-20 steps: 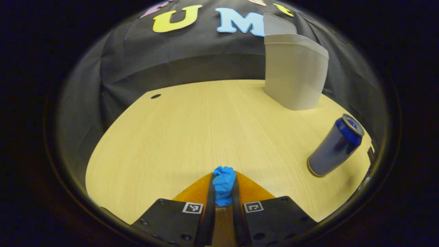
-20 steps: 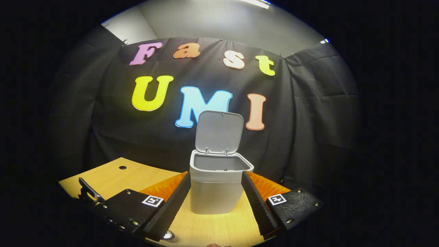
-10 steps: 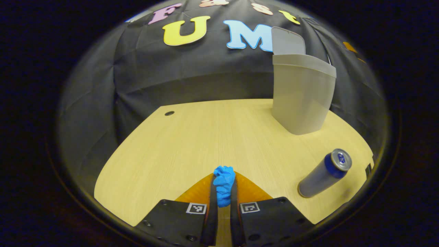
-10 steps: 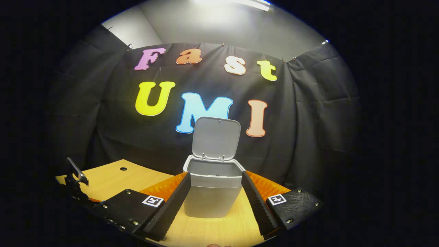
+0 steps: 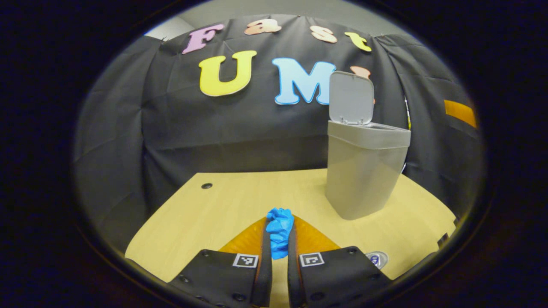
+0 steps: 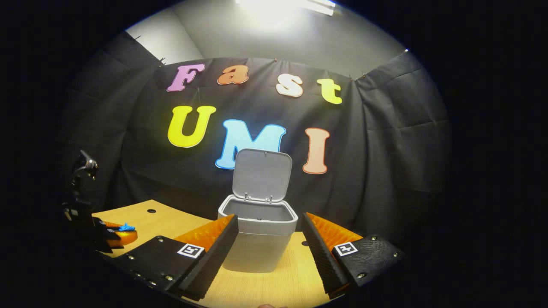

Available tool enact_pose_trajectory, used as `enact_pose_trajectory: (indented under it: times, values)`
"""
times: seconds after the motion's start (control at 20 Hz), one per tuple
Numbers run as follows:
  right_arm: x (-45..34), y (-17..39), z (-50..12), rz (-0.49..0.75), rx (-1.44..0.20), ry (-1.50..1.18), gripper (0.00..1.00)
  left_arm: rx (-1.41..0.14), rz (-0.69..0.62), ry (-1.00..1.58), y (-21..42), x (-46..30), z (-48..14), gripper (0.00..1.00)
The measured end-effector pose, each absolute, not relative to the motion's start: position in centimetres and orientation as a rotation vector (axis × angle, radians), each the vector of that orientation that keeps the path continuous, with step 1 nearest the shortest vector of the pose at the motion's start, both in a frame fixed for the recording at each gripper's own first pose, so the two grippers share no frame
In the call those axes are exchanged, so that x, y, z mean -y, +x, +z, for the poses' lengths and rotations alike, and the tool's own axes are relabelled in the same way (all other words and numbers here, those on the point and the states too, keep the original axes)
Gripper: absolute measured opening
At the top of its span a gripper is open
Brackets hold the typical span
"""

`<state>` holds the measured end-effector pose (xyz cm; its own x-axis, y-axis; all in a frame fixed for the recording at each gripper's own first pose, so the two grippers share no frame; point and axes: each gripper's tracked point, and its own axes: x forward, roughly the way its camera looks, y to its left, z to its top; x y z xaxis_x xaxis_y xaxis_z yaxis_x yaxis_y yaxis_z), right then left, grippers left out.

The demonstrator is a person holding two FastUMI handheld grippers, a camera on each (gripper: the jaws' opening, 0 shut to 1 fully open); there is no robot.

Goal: Press the lid of the desktop garbage bin to open it, pick up the crumpled paper on the desktop and throw it into the bin, then pick up the pop can on the desktop and drop it into the bin, and finally close the garbage bin lid.

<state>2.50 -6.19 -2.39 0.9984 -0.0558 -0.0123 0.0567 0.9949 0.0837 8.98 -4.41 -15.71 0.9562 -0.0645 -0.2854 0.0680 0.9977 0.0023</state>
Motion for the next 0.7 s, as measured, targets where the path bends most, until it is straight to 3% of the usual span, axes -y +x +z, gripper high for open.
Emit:
enact_pose_trajectory:
  times: [0.7]
  values:
    - [9.9,1.3,-3.8,-0.105,-0.033,0.096,0.95,-0.090,-0.240,-0.044,17.9,17.3,-3.7,0.21]
